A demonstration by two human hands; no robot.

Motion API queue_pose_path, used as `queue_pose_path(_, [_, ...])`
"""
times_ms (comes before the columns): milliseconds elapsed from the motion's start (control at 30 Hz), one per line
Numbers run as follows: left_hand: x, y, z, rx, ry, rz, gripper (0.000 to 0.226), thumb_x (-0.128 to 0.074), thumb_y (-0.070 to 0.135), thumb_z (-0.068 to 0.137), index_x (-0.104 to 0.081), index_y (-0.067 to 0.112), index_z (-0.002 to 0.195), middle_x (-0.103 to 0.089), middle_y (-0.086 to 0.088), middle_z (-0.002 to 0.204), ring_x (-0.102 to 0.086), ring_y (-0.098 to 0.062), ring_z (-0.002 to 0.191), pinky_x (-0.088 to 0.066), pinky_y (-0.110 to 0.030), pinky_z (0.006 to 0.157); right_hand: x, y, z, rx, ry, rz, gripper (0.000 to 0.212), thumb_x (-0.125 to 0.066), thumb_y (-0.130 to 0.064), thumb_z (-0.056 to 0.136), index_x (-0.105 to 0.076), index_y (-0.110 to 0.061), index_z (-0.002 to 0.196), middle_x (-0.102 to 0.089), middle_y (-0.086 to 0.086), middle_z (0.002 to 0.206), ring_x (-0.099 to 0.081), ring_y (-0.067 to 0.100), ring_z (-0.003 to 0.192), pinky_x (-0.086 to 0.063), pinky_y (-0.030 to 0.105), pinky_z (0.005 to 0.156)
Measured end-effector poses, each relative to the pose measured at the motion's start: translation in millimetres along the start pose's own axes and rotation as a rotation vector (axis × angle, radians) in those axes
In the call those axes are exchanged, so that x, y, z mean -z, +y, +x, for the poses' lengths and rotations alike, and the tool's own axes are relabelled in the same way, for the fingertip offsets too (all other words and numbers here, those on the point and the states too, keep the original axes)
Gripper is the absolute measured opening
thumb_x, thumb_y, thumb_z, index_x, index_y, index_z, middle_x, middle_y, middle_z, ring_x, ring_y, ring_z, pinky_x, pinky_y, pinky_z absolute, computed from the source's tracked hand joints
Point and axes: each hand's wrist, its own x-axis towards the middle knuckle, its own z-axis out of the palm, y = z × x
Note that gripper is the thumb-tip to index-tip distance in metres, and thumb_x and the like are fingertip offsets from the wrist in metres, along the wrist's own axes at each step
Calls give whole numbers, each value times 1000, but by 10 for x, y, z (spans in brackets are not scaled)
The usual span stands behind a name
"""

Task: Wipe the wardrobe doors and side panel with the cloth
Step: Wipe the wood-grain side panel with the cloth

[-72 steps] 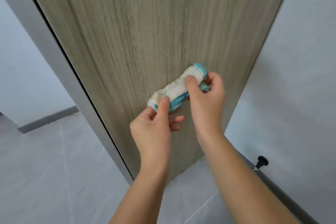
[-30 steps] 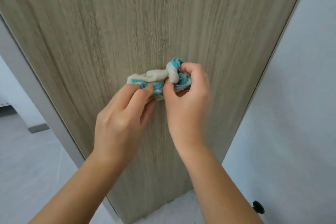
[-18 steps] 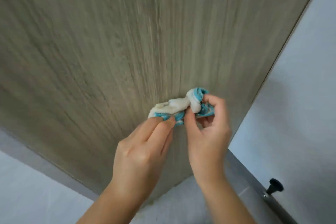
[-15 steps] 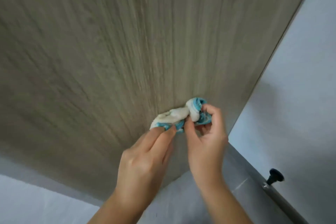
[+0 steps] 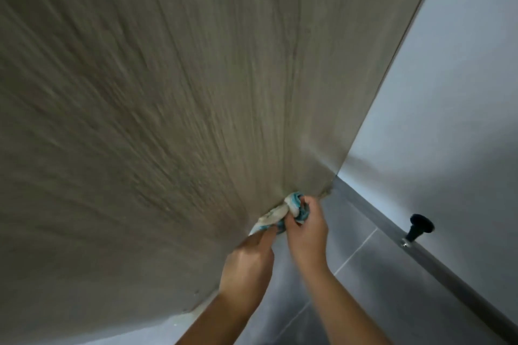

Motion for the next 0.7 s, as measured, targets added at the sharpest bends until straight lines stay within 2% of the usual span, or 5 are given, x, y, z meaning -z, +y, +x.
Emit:
queue_pose_path(233, [-599,-128,78,213,-325,-163,55,-38,5,97,-32,23,149,-55,-3,132,-57,-17,110,-39,-15,86,-74,530,289,-311,-162,-235,16,-60,-6,86,-49,-17,85,-58,-1,85,-57,18,84,-35,16,59])
queue_pose_path(433, [-795,-217,77,94,-458,-17,60,-9,13,103,-65,24,119,-73,4,96,-67,-2,85,-40,-12,79,-152,751,324,-428,-186,-225,19,-63,-5,84,-53,-13,98,-60,2,95,-55,17,87,-36,21,74])
queue_pose_path(467, [-786,-182,79,168,-420,-8,56,-10,18,103,-59,33,123,-72,9,101,-66,0,87,-37,-9,75,-154,761,333,-438,-188,-213,21,-64,-5,83,-54,-12,101,-60,2,97,-56,18,90,-38,23,76])
queue_pose_path(567, [-751,-210,14,240,-454,21,48,-30,15,104,-22,30,148,-48,-4,144,-53,-16,123,-38,-20,97,-136,710,340,-480,-173,-125,18,-64,-4,82,-56,-11,96,-63,5,96,-60,21,92,-46,28,79])
queue_pose_path(700, [-555,-136,-2,274,-335,-60,52,-38,8,99,-30,21,148,-59,-6,125,-60,-15,101,-42,-16,79,-87,516,328,-470,-147,6,16,-63,-2,81,-52,-14,81,-58,2,81,-57,15,76,-43,21,64])
